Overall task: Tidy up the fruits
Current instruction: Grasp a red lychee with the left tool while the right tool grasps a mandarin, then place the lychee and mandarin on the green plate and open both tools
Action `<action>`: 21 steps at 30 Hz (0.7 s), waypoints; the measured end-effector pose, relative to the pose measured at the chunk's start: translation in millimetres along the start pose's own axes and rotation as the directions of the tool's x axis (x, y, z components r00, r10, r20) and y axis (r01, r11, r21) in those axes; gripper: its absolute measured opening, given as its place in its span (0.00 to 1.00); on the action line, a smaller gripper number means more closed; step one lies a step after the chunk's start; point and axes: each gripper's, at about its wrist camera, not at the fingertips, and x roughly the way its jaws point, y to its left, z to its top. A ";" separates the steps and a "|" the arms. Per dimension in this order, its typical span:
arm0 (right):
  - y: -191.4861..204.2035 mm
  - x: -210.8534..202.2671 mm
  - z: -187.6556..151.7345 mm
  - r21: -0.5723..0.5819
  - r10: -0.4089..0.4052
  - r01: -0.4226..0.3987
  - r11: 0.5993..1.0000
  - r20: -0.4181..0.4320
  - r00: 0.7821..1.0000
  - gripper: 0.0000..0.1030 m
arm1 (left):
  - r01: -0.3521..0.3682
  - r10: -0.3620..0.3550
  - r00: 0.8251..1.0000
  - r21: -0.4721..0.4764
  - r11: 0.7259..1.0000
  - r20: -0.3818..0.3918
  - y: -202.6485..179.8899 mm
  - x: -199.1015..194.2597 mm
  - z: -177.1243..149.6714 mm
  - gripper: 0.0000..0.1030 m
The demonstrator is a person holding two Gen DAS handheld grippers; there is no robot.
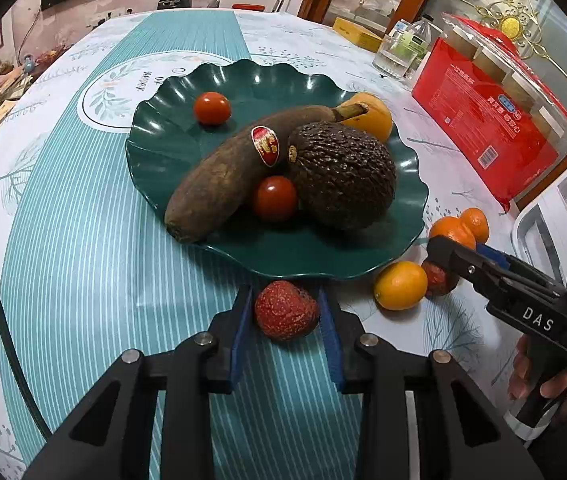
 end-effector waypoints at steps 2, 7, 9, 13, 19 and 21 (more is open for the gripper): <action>1.5 -1.1 -0.1 -0.007 -0.009 0.010 1.000 0.004 1.000 0.59 | 0.004 -0.004 1.000 0.001 1.000 0.000 0.2 -0.5 -0.1 0.29; 2.5 -4.6 1.2 -0.003 -0.042 0.042 0.999 -0.004 0.999 0.44 | 0.007 -0.007 1.000 0.000 1.000 -0.007 1.1 -7.1 -3.3 0.29; 3.3 -5.7 0.9 -0.007 -0.049 0.049 0.999 -0.024 0.998 0.44 | 0.009 -0.009 1.000 0.004 1.000 -0.005 1.8 -13.1 -4.4 0.29; 7.6 -10.7 -1.3 -0.009 -0.067 0.066 0.998 -0.038 0.997 0.44 | 0.007 -0.007 1.000 0.003 1.000 0.000 7.1 -28.5 -3.0 0.29; 17.9 -22.1 1.1 -0.013 -0.088 0.088 0.996 -0.040 0.995 0.44 | -0.028 0.027 0.999 0.008 1.000 0.035 24.9 -53.9 5.6 0.29; 21.4 -26.8 4.9 -0.014 -0.086 0.086 0.996 -0.027 0.996 0.44 | -0.038 0.038 0.998 0.001 0.999 0.052 33.0 -61.0 10.9 0.29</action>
